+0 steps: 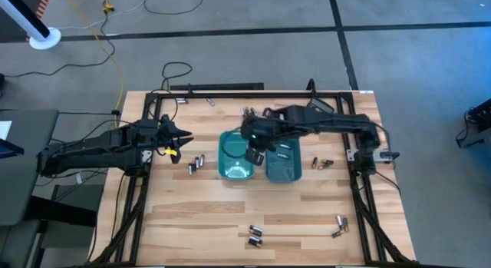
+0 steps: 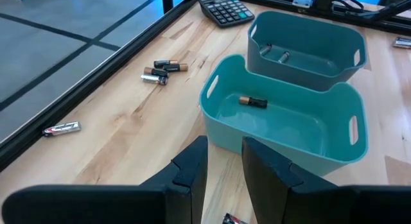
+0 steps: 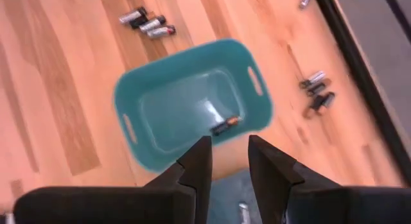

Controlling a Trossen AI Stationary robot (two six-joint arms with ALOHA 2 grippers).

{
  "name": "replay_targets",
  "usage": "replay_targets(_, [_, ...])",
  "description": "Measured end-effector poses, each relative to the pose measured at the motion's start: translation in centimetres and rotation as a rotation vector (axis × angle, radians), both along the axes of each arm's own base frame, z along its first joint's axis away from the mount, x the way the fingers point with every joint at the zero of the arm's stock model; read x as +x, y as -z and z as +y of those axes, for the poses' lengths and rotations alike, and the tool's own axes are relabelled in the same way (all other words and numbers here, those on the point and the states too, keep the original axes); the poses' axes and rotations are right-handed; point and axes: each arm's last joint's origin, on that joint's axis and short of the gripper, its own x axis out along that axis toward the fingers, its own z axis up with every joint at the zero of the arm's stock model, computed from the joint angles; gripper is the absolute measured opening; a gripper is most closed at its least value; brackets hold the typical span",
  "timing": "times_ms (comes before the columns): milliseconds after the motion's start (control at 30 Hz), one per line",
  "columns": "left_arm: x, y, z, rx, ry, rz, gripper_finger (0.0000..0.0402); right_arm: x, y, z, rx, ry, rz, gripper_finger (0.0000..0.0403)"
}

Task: Sort batteries
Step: Put the black battery into the green bin

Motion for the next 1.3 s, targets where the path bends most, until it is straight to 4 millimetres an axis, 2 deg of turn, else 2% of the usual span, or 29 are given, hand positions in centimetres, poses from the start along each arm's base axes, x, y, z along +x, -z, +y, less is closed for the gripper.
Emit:
replay_targets(133, [0.0,0.0,0.0,0.027,0.013,0.011,0.0091,-2.1,2.5,0.3,0.069,0.064,-0.120,0.0116])
replay_targets(233, [0.0,0.0,0.0,0.031,0.015,0.013,0.0091,-4.8,4.5,0.6,0.141,0.105,-0.238,0.0116])
replay_targets(333, [0.0,-0.1,0.0,0.042,0.019,0.010,0.0091,-7.6,6.0,1.6,0.204,0.113,-0.356,0.0116])
replay_targets(533, [0.2,-1.4,0.0,0.061,0.034,-0.004,0.0091,-13.3,7.7,3.7,0.257,0.048,-0.589,0.0116])
replay_targets(667, [1.4,-2.4,0.0,0.016,0.052,0.048,0.0091,-16.5,9.3,4.3,0.327,0.031,-0.634,0.0116])
replay_targets(800, [4.1,-3.0,-0.9,-0.005,0.133,0.121,0.0091,-19.1,10.8,4.6,0.397,0.045,-0.643,0.0116])
replay_targets(967, [8.3,-3.8,-2.5,0.004,0.190,0.194,0.0091,-21.1,12.7,5.2,0.468,0.042,-0.617,0.0116])
replay_targets(1167, [13.8,-4.5,-5.2,0.006,0.239,0.248,0.0091,-22.9,13.2,6.8,0.526,-0.065,-0.600,0.0116])
replay_targets(1300, [17.5,-4.1,-7.6,0.013,0.300,0.297,0.0091,-23.9,13.5,7.5,0.529,-0.126,-0.550,0.0116])
